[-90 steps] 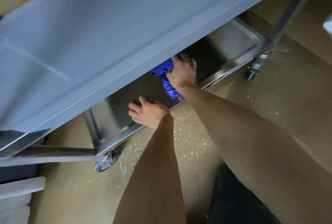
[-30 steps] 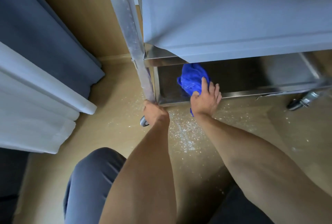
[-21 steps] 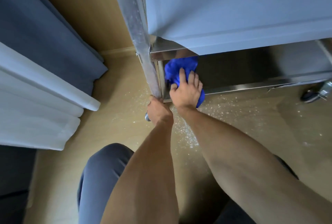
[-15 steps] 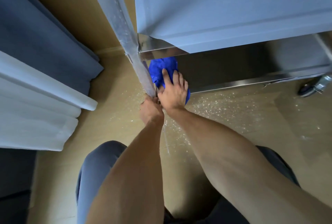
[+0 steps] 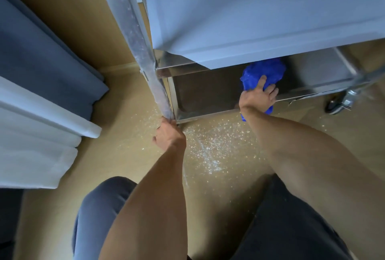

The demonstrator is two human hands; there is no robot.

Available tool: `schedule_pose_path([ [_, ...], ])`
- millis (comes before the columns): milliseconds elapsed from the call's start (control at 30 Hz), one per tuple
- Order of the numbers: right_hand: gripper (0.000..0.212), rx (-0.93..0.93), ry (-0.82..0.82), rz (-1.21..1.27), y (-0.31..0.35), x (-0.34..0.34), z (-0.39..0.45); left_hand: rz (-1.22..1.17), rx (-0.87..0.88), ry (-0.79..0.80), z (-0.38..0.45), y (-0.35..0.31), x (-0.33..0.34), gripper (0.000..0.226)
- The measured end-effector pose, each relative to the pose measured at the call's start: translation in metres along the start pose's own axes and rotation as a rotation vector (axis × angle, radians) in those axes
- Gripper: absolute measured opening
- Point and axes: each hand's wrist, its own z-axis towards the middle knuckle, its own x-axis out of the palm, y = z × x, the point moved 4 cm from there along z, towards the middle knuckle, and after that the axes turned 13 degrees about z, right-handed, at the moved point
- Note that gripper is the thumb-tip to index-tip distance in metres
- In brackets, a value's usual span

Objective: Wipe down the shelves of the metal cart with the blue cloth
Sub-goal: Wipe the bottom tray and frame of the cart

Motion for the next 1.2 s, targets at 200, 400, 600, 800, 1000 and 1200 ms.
schedule_pose_path([
  [200,0.062,-0.542,0.137,-0.055,0.025,0.034,-0.083,-0.088,0.0,-0.02,-0.005,0.005,-0.003,0.02],
  [400,0.05,-0.953,0.283,-0.154,0.077,0.082,-0.146,-0.152,-0.015,-0.063,0.002,0.011,0.004,0.024],
  [600,0.046,-0.874,0.24,-0.063,0.066,0.073,-0.112,-0.1,-0.027,-0.093,-0.001,0.01,0.006,0.026],
  [800,0.054,-0.298,-0.061,-0.045,-0.018,0.013,-0.016,-0.087,-0.006,-0.1,-0.006,0.001,0.01,0.027],
  [1000,0.057,-0.12,-0.042,-0.04,-0.014,0.003,0.017,-0.081,0.042,-0.087,-0.004,0.0,0.01,0.028],
  [1200,0.053,-0.454,0.221,-0.099,0.061,0.044,-0.008,-0.137,0.043,-0.076,0.0,0.002,0.011,0.027],
])
